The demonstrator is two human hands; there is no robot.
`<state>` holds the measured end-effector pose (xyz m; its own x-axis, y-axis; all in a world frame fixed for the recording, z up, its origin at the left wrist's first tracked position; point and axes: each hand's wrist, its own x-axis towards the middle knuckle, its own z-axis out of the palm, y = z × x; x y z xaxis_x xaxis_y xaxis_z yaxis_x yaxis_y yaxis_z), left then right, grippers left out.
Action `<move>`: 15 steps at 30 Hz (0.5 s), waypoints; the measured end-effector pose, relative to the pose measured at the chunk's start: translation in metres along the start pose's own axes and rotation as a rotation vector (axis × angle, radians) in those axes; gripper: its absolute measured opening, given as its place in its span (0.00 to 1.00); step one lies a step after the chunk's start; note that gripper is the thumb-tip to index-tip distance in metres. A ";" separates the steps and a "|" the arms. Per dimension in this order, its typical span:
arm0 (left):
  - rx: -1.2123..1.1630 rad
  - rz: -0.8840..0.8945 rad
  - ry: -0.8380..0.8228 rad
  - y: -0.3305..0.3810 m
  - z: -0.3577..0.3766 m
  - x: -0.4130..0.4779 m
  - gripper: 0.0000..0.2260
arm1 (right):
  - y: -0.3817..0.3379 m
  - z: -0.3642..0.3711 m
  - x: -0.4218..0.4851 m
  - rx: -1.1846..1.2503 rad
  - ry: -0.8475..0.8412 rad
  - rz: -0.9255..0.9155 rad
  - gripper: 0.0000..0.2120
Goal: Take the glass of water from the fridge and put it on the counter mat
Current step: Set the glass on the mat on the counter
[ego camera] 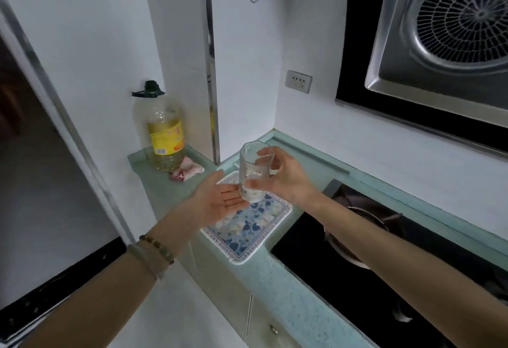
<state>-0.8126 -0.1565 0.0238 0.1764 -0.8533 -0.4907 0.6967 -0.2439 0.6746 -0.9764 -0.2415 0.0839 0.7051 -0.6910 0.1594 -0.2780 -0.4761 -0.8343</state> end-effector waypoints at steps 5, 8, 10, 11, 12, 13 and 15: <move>-0.003 0.071 0.022 0.023 -0.021 0.050 0.18 | 0.031 0.019 0.062 0.014 -0.020 0.023 0.32; 0.000 0.017 0.084 0.030 -0.034 0.077 0.27 | 0.054 0.034 0.089 0.030 -0.046 0.041 0.33; 0.018 0.002 0.132 0.032 -0.045 0.095 0.31 | 0.069 0.044 0.103 0.035 -0.060 0.064 0.33; 0.015 -0.004 0.135 0.033 -0.050 0.104 0.31 | 0.077 0.049 0.109 0.044 -0.066 0.083 0.33; 0.004 -0.019 0.125 0.033 -0.056 0.112 0.31 | 0.086 0.054 0.115 0.055 -0.073 0.102 0.32; 0.002 -0.035 0.105 0.033 -0.064 0.121 0.31 | 0.094 0.059 0.120 0.062 -0.080 0.116 0.32; 0.009 -0.060 0.064 0.031 -0.079 0.139 0.31 | 0.110 0.070 0.129 0.054 -0.086 0.129 0.31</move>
<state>-0.7118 -0.2465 -0.0672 0.1790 -0.8056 -0.5647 0.7015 -0.2980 0.6474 -0.8700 -0.3448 -0.0246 0.7198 -0.6942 0.0054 -0.3361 -0.3553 -0.8722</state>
